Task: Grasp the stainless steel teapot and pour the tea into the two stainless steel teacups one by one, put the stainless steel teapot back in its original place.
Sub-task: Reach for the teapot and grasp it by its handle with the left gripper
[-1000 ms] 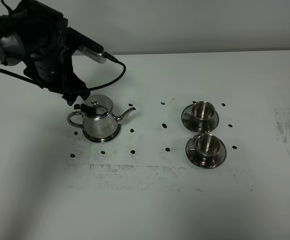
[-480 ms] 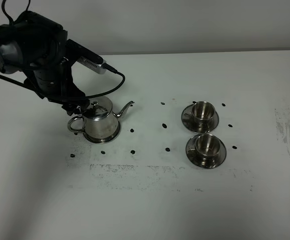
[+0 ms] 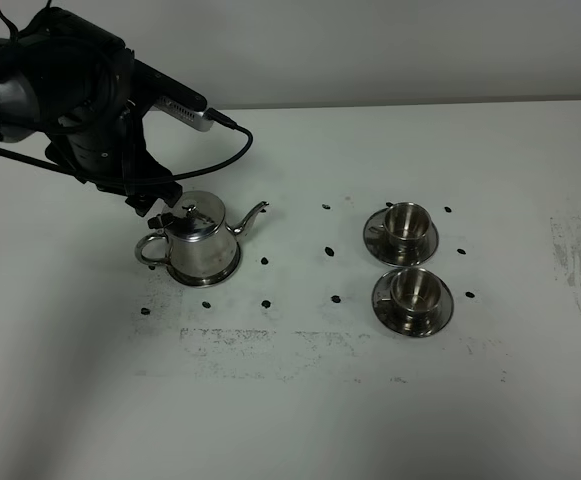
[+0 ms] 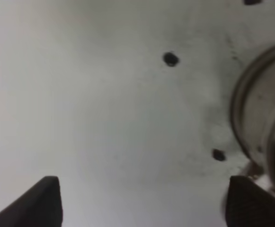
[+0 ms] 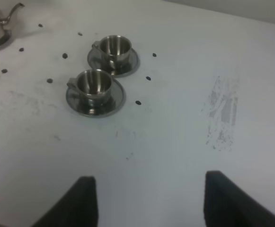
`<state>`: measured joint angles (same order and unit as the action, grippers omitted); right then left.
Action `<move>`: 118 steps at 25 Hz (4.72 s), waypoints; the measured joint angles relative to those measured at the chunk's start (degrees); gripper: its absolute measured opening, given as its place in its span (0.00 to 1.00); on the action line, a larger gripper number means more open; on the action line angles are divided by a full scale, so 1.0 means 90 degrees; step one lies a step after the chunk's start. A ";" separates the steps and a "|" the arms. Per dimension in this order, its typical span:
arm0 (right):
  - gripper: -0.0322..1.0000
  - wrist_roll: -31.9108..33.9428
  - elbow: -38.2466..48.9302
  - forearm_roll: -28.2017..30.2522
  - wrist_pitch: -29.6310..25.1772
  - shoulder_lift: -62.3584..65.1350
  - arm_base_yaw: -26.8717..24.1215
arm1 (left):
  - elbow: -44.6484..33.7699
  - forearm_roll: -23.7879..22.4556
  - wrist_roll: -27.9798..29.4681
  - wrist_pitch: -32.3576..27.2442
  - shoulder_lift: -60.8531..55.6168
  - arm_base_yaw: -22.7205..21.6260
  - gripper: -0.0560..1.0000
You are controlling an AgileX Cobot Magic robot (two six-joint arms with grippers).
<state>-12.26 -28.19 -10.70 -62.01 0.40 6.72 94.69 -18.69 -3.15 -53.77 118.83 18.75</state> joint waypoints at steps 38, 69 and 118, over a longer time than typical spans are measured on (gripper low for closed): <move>0.49 0.0000 0.0000 -0.0006 -0.0002 0.0000 0.0000 | 0.0000 0.0452 -0.0955 -0.0915 0.0000 0.0321 0.70; 0.49 0.0000 0.0000 -0.0006 -0.0002 0.0000 0.0000 | -0.0649 0.1151 0.0899 -0.1071 -0.0531 0.0885 0.70; 0.49 -0.0005 0.0000 -0.0006 -0.0002 0.0000 0.0000 | -0.0815 0.1160 0.1356 -0.0256 0.0112 0.0871 0.50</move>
<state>-12.31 -28.19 -10.76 -62.03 0.40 6.72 87.35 -8.25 9.06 -56.07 119.83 26.59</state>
